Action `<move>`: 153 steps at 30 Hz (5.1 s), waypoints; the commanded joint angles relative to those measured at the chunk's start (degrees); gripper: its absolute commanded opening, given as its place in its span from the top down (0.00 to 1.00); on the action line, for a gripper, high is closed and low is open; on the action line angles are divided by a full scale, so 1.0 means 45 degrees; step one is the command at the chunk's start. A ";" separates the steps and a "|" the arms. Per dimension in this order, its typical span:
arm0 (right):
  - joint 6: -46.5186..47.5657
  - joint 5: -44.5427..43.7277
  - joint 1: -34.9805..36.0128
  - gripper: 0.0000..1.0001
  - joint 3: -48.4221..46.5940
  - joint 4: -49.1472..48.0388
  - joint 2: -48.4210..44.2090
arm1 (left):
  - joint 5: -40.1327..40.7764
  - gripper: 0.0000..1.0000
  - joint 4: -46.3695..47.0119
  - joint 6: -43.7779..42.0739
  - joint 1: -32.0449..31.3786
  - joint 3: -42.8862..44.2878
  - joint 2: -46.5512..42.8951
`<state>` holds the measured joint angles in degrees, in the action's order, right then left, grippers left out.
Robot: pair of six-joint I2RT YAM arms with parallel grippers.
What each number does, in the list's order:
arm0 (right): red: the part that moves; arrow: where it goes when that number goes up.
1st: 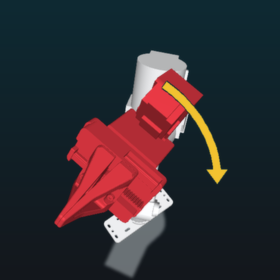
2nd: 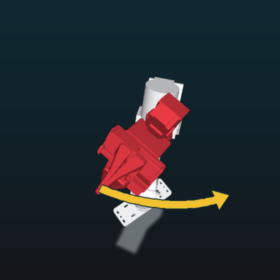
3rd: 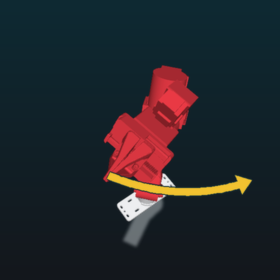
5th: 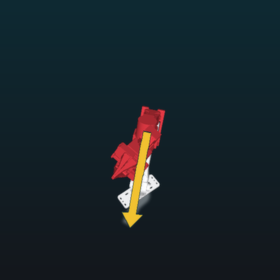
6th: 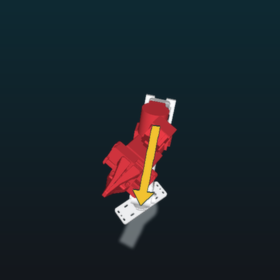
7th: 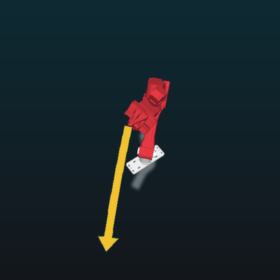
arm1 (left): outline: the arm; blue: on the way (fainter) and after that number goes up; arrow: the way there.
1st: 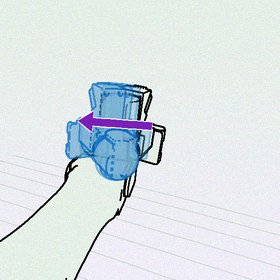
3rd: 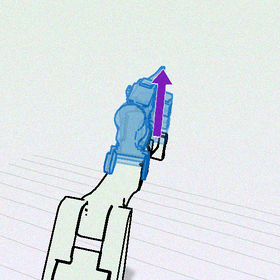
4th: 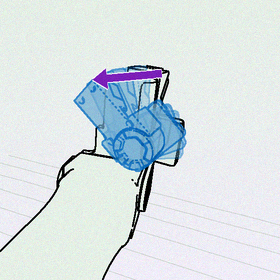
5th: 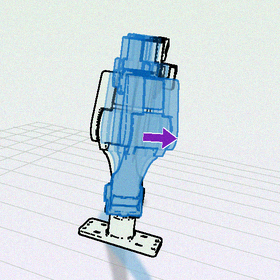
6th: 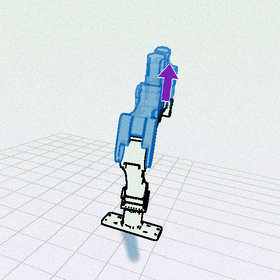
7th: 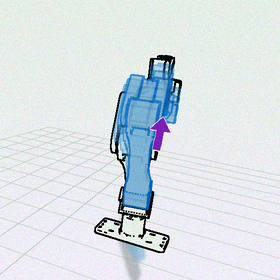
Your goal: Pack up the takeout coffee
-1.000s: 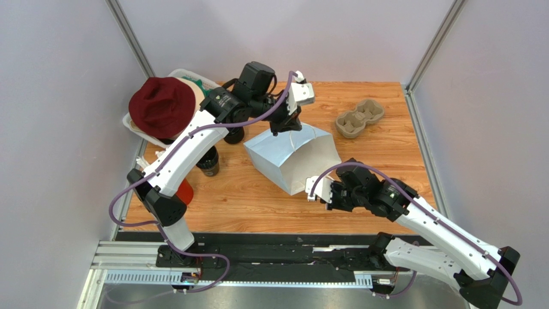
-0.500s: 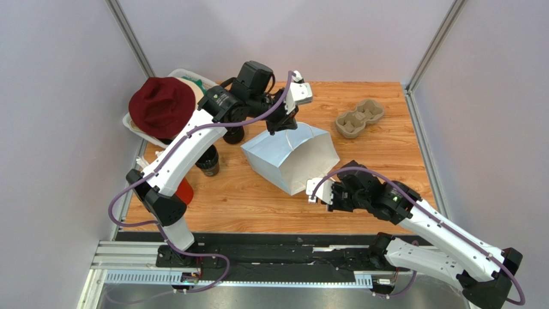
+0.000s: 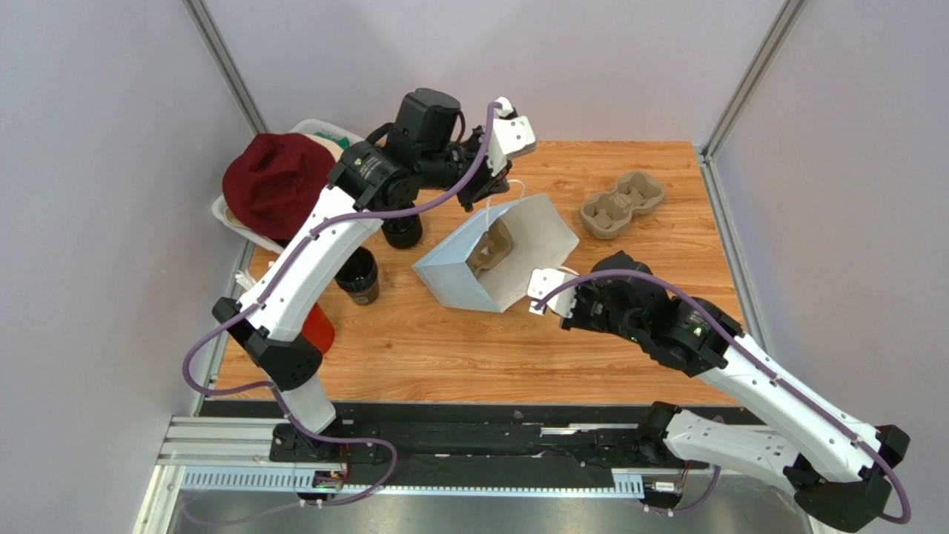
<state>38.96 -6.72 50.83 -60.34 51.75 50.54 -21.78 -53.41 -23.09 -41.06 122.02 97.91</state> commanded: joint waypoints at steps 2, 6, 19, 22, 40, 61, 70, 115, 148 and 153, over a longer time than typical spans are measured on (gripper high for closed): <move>-0.0220 -0.2683 0.0052 1.00 -0.0790 -0.2142 0.0622 | 0.1302 1.00 0.1864 0.0579 0.0393 0.0327 0.0019; -0.0259 -0.4380 0.0014 1.00 -0.1395 -0.3080 0.1402 | 0.1617 1.00 0.2804 0.0912 0.0745 0.0521 0.0351; -0.0162 -0.6221 -0.0942 1.00 -0.3506 -0.5383 0.3181 | 0.3275 1.00 0.4796 0.1128 0.1253 0.0659 0.0820; -0.0201 -0.6182 -0.1274 1.00 -0.3545 -0.5910 0.3572 | 0.3687 1.00 0.5206 0.1069 0.1292 0.0523 0.0996; -0.1196 -0.6534 -0.2973 1.00 -0.4756 -0.8079 0.5584 | 0.4820 1.00 0.7140 0.1265 0.1546 0.1283 0.2519; -0.2349 -0.5109 -0.4772 1.00 -0.5244 -1.0015 0.7536 | 0.5562 1.00 0.8665 0.1479 0.1839 0.3100 0.4981; -0.2759 -0.4757 -0.4772 0.99 -0.5401 -0.9741 0.7830 | 0.5641 1.00 0.8860 0.1538 0.1995 0.3061 0.5078; -0.1178 0.5829 -0.4752 0.04 -0.3099 -0.0600 0.1444 | 0.4978 0.06 0.1364 -0.2113 0.3713 -0.7346 -0.6345; -0.0786 0.2412 -0.1744 0.01 0.0557 -0.3686 0.3729 | 0.2907 0.05 0.4856 -0.2329 0.5003 -1.3929 -0.9119; -0.1605 0.1768 -0.1744 0.01 0.0225 -0.3999 0.3553 | 0.2244 0.05 0.5015 -0.2075 0.5003 -1.4849 -0.9746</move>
<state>34.06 4.84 42.70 -57.65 37.39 67.55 -7.05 -33.89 -34.06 -18.92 56.75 55.88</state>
